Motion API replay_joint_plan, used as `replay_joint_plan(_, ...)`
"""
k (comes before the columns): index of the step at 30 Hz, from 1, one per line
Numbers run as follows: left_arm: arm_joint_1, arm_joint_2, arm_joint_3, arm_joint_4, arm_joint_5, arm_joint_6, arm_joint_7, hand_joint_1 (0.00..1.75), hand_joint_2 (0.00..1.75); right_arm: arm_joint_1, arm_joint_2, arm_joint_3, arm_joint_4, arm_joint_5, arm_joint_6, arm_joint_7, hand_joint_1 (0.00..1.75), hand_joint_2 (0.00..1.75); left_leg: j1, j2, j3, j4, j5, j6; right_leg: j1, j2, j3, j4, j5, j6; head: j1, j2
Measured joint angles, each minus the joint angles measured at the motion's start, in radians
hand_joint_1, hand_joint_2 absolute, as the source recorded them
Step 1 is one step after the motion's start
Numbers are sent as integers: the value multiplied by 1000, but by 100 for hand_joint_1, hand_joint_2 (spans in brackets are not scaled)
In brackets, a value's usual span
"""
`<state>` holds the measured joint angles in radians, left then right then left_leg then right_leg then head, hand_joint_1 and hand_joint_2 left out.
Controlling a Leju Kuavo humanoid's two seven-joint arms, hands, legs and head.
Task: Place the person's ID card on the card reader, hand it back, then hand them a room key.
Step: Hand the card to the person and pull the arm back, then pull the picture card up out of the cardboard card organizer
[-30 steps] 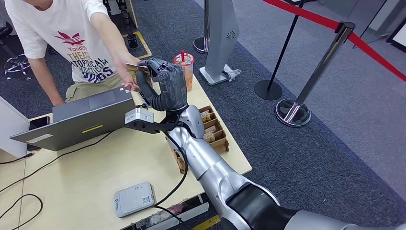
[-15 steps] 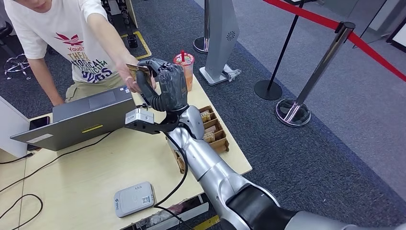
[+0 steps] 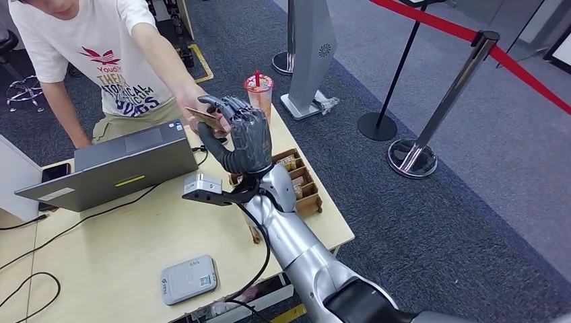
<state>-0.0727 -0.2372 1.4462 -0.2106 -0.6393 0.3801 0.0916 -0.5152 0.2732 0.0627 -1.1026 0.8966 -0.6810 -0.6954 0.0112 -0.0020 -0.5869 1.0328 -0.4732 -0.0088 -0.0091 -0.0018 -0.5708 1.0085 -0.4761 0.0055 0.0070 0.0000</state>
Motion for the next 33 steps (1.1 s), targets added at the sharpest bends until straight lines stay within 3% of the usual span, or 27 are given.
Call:
replay_joint_plan(12,-17,-32,-2,0,-1,-99,-221,0,0,44,0,-35,-24,-32,0,0,0,175,0,0,0,0,0,0,0,0,0,0,0,0,0,0)
replay_joint_plan(16,-36,-50,-6,3,-5,-115,-282,0,0,47,0,-43,-27,-29,0,0,0,0,0,0,0,0,0,0,0,0,0,0,0,0,0,0)
replay_joint_plan(23,-56,-57,-24,16,-7,-118,-330,0,0,47,0,-53,-26,-36,0,0,0,0,0,0,0,0,0,0,0,0,0,0,0,0,0,0)
replay_joint_plan(33,-56,-57,-26,16,-1,-121,-333,0,0,43,-13,-47,33,-180,0,0,0,0,0,0,0,0,0,0,0,0,0,0,0,0,0,0)
